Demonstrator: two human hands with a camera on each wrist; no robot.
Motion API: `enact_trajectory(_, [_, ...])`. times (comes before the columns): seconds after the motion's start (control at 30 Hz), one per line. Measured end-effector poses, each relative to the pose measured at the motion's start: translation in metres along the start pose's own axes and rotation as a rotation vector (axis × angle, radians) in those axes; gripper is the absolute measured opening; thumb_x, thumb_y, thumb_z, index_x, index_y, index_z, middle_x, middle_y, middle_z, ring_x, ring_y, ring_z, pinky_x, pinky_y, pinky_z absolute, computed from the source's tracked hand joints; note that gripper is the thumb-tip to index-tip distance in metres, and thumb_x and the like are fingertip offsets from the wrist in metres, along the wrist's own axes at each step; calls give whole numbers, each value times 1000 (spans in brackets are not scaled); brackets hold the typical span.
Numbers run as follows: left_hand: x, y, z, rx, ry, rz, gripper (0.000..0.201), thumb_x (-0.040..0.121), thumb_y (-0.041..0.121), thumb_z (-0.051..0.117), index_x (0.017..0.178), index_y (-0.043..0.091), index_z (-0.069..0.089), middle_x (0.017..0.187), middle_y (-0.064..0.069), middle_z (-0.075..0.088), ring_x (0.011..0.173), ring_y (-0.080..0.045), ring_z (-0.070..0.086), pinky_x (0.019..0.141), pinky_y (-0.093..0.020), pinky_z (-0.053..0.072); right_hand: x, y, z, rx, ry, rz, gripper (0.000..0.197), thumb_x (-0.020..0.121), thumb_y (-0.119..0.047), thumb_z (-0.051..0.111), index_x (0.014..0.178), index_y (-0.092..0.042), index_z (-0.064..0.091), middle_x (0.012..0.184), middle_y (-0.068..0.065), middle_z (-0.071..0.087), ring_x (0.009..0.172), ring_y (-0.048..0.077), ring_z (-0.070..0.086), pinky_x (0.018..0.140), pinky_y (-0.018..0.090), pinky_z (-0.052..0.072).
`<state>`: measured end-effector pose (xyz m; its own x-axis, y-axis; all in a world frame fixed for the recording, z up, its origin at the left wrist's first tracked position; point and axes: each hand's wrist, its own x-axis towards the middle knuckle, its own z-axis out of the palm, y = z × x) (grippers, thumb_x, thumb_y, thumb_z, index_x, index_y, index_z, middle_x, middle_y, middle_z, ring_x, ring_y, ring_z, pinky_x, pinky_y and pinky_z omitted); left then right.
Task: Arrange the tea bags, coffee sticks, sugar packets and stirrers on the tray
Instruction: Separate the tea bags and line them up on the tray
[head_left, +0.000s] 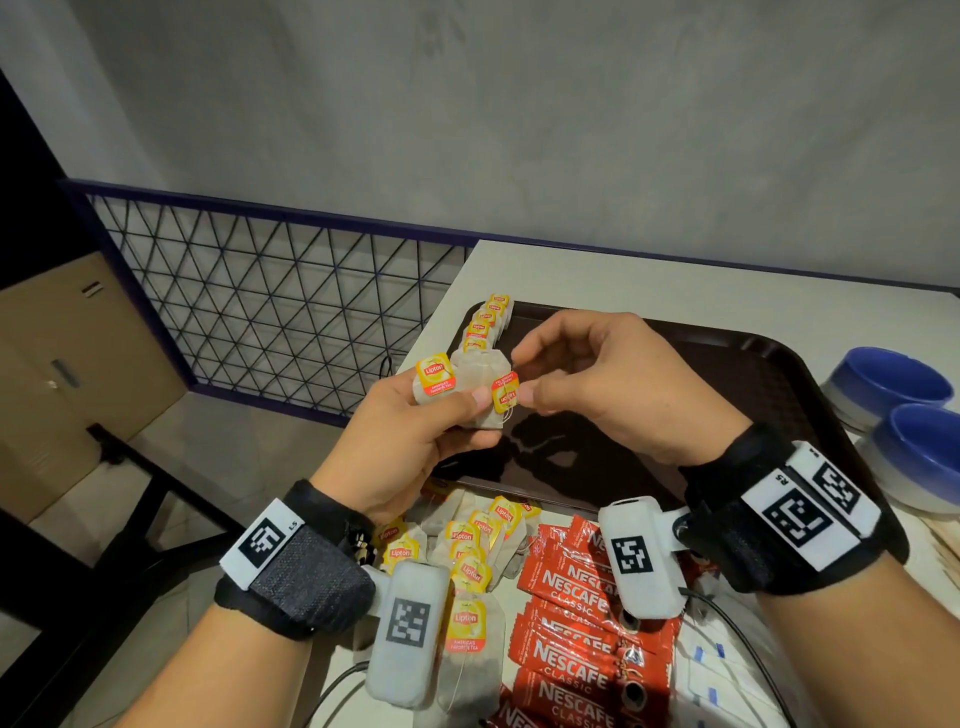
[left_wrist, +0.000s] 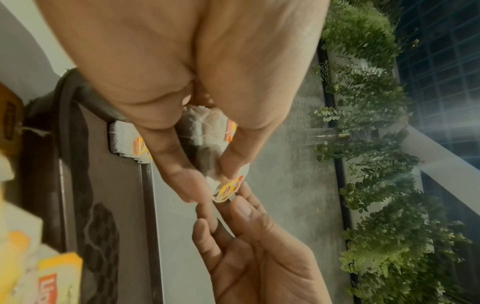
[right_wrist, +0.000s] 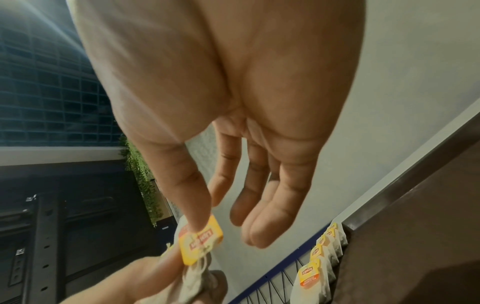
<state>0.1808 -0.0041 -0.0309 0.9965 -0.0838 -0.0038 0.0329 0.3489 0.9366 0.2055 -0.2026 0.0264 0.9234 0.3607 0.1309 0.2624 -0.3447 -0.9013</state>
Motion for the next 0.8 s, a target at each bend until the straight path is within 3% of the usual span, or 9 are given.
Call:
enact_trajectory(0.13, [0,0,1,-4,-12,10,30,90,7,64,119,0,69,105,-13,77,88,-19,74,67,-23,60,0,1,3,3,-35,8,22,84,-2,82,104,-7,73,88,14,77,75,22,74,69,26,63])
enact_trajectory(0.2, [1,-1,0,-18,14,16,28,92,6,65,118,-2,69,105,-15,77,88,-19,74,65,-22,59,0,0,2,-2,-29,12,19,85,0,80,100,-9,73,87,17,76,72,21,72,69,28,63])
enact_trajectory(0.33, [3,0,-1,-52,75,15,21,95,-1,62,113,-10,65,103,-19,75,87,-20,73,63,-22,59,0,-2,-2,-2,-26,25,18,87,1,77,100,-11,74,86,16,76,73,23,74,68,29,63])
enact_trajectory(0.47, [3,0,-1,-49,58,23,10,94,-2,61,103,-2,66,98,-16,74,84,-19,73,62,-22,59,0,-1,-3,-36,-16,34,16,89,-4,77,100,-15,79,86,13,77,80,34,74,72,34,65])
enact_trajectory(0.57, [1,0,0,-1,15,43,17,96,4,62,113,1,66,98,-12,75,82,-18,73,62,-23,58,0,0,-3,-65,-14,36,14,90,-9,78,100,-19,81,88,6,79,82,32,75,74,36,65])
enact_trajectory(0.7, [0,0,1,59,-19,59,22,97,14,62,116,3,65,98,-8,74,84,-17,71,63,-26,59,0,-3,-2,-106,-27,16,14,91,-13,77,98,-23,83,88,1,80,81,24,74,66,22,59])
enact_trajectory(0.8, [0,0,2,84,-17,73,26,94,24,63,112,5,67,95,-11,74,83,-18,71,62,-28,59,-1,-4,-2,-152,-54,12,20,92,-11,75,99,-27,83,90,-7,79,77,9,71,62,13,52])
